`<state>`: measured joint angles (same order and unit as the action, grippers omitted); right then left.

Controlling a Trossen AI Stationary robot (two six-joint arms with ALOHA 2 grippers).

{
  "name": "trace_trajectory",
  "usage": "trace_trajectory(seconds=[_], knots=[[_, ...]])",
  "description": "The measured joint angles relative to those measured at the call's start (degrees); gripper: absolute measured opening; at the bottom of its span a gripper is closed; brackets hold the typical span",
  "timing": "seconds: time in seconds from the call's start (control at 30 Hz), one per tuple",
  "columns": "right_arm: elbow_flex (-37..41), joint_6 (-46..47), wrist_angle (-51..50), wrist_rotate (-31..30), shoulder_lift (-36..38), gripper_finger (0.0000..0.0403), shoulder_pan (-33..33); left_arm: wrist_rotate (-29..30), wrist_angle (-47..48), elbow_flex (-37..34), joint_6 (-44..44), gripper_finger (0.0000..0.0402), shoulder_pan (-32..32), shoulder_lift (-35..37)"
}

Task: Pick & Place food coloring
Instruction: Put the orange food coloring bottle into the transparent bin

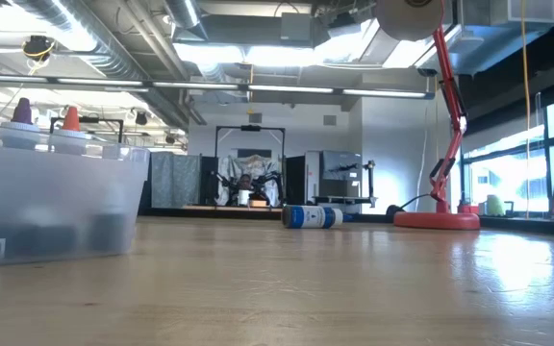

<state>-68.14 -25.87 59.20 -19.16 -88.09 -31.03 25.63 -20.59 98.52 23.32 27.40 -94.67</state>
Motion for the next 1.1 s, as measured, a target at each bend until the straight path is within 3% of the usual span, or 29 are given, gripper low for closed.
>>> trace_trajectory(seconds=[0.23,0.7,0.8,1.1], knots=[[0.0,0.1,-0.9,-2.1,0.0,0.0126,0.0,3.9,1.1,0.0,2.1,0.0143,0.9,0.0],[0.0,0.1,-5.5,-8.1,0.0,0.0124,0.0,28.5,1.9,0.0,12.9,0.0157,8.2,0.1],[0.0,0.1,-8.9,-11.1,0.2,0.0124,0.0,35.5,2.6,0.0,12.9,0.0156,10.4,0.1],[0.0,0.3,-19.9,-22.1,0.7,0.0125,-2.5,64.4,6.3,0.0,8.8,0.0156,19.2,0.2]])
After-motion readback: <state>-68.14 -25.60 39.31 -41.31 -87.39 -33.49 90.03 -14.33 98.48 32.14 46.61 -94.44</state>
